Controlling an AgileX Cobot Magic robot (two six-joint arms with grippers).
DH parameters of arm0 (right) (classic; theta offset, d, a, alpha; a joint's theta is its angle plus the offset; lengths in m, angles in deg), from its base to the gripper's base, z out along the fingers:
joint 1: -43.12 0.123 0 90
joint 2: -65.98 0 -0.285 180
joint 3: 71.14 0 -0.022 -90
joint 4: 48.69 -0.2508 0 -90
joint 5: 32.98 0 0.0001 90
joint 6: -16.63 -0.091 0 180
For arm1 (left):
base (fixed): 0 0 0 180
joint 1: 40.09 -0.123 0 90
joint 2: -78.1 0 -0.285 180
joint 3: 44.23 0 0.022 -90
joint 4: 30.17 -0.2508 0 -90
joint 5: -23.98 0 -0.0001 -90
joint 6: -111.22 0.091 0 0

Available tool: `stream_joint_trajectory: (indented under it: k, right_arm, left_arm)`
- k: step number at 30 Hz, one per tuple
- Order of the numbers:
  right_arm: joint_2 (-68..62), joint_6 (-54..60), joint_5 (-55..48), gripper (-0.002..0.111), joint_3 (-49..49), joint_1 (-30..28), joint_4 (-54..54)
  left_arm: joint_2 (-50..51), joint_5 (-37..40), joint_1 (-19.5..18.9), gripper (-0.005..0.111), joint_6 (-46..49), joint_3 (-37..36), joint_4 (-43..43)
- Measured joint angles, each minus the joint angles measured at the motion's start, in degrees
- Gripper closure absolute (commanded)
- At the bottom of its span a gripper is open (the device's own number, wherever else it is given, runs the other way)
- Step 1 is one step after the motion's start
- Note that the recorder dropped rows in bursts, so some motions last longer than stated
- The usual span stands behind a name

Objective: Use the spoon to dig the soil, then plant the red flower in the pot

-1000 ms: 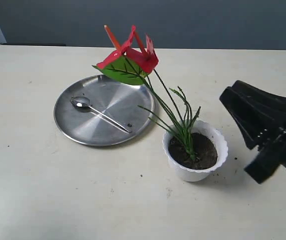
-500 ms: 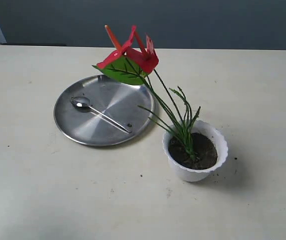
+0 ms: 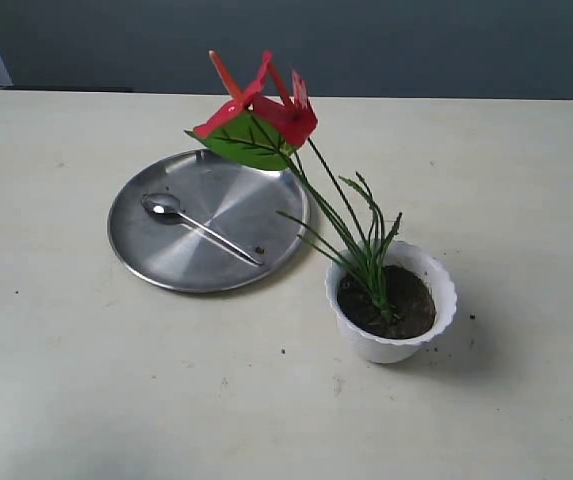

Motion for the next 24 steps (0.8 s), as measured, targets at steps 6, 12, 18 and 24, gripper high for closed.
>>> stream_joint_trajectory:
  k: [6,12,18,24]
  right_arm:
    - [16.1,5.4,-27.5,0.084,0.0,-0.5,0.4]
    - [21.1,8.5,-45.9,0.084,0.0,-12.4,2.4]
    - [21.1,7.9,-57.6,0.084,0.0,-17.4,3.9]
    - [21.2,7.9,-71.5,0.084,0.0,-17.4,4.4]
  left_arm:
    - [0.0,0.0,0.0,0.106,0.0,0.0,0.0]
    - [0.0,0.0,0.0,0.106,0.0,0.0,0.0]
    - [0.0,0.0,0.0,0.106,0.0,0.0,0.0]
    - [0.0,0.0,0.0,0.106,0.0,0.0,0.0]
